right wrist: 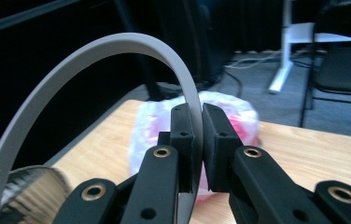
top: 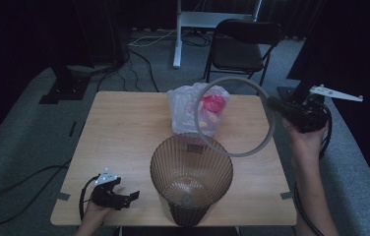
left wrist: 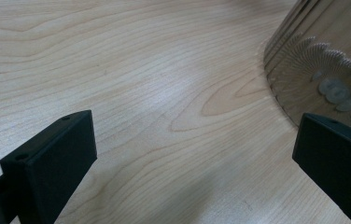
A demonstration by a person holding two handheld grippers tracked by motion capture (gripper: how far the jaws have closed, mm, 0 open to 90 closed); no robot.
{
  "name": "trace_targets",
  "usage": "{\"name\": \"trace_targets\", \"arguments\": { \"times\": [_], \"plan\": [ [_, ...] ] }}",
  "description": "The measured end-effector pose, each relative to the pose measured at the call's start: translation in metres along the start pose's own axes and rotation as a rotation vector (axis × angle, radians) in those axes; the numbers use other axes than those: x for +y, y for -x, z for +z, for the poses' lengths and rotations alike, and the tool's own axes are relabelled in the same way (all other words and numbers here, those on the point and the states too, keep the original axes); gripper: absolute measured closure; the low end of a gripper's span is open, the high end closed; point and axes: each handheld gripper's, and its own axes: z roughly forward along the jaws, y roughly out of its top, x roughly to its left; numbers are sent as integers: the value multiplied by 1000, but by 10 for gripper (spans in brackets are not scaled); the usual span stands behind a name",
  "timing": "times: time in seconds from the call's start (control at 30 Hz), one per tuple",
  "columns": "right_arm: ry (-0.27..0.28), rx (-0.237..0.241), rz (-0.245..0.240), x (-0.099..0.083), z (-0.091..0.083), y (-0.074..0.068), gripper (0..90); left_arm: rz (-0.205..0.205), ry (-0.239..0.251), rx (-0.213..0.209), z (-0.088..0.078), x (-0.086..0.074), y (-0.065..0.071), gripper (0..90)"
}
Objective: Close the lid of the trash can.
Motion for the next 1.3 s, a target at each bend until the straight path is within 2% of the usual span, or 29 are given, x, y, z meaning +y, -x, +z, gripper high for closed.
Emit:
{"name": "trace_targets", "arguments": {
  "times": [0.27,0.37,0.5,0.7,0.8,0.87,0.93,0.97,1.13,1.23,1.3],
  "plan": [
    [-69,104,-70,1,13,-38,841,1,0,-2,0,0,0,0],
    [-101,147,-83,-2,18,-48,841,2,0,-2,0,0,0,0],
    [-148,178,-102,-6,22,-58,840,-1,1,-1,0,0,0,0],
    [-216,205,-109,-18,25,-64,840,1,0,0,0,0,0,0],
    [-255,233,-85,-27,32,-63,840,0,0,-1,0,1,0,0],
    [-263,259,-61,-31,36,-62,840,0,0,0,1,1,0,0],
    [-278,263,-55,-34,41,-62,840,-2,0,1,1,1,0,0],
    [-288,287,-38,-36,46,-63,840,-2,1,0,1,1,0,0],
    [-317,305,-52,-39,59,-71,840,-2,-1,-2,0,1,-1,0],
    [-322,296,-76,-41,64,-77,840,-2,-1,-4,0,0,-1,0],
    [-332,296,-74,-43,69,-79,840,-4,-1,-4,0,0,-1,0]
  ]
}}
